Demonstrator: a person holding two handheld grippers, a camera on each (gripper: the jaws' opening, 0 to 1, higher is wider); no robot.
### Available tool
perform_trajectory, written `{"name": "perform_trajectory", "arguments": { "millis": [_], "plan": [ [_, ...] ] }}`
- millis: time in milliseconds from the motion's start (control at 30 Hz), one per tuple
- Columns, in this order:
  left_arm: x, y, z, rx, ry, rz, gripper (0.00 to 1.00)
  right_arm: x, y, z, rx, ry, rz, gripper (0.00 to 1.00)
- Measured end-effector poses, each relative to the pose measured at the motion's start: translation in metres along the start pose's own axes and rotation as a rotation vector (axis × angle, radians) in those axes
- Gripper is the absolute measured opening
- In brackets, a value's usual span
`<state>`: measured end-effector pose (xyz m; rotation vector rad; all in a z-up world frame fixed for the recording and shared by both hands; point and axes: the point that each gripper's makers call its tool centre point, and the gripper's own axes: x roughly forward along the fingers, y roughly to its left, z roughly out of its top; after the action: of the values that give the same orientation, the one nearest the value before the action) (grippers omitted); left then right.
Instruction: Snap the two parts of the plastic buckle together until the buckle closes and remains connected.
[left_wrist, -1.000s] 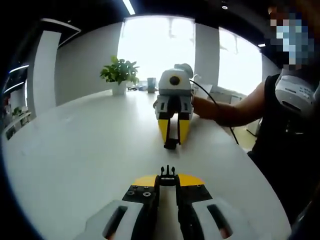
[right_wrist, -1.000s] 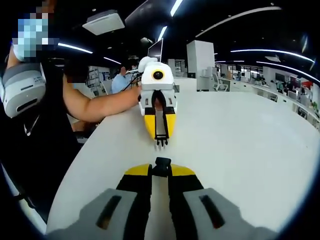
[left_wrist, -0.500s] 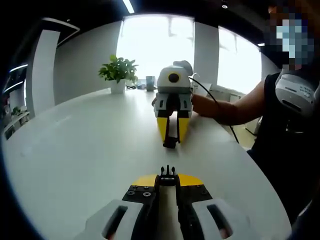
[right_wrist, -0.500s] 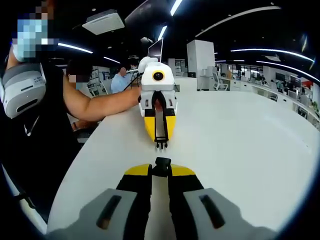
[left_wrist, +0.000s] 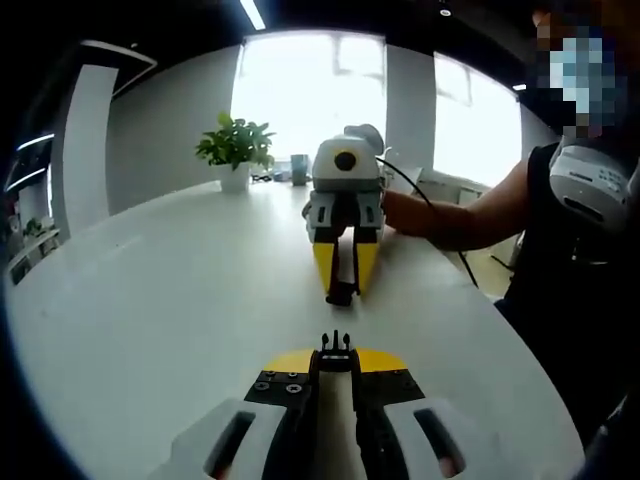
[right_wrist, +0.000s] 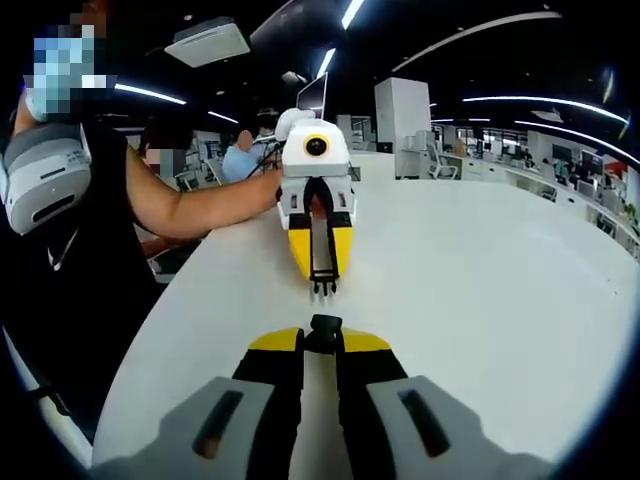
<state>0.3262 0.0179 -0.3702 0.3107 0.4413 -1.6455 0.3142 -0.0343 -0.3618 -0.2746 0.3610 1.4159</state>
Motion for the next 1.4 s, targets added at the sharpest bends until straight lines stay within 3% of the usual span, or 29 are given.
{"name": "perform_trajectory", "arguments": {
  "millis": [1400],
  "plan": [
    [0.0089,-0.0061,-0.0041,0.010,0.010,-0.041,0.11,0.0053,0.0070,-0.0052,-0.033,0.013,0.034,0.11]
  ]
}}
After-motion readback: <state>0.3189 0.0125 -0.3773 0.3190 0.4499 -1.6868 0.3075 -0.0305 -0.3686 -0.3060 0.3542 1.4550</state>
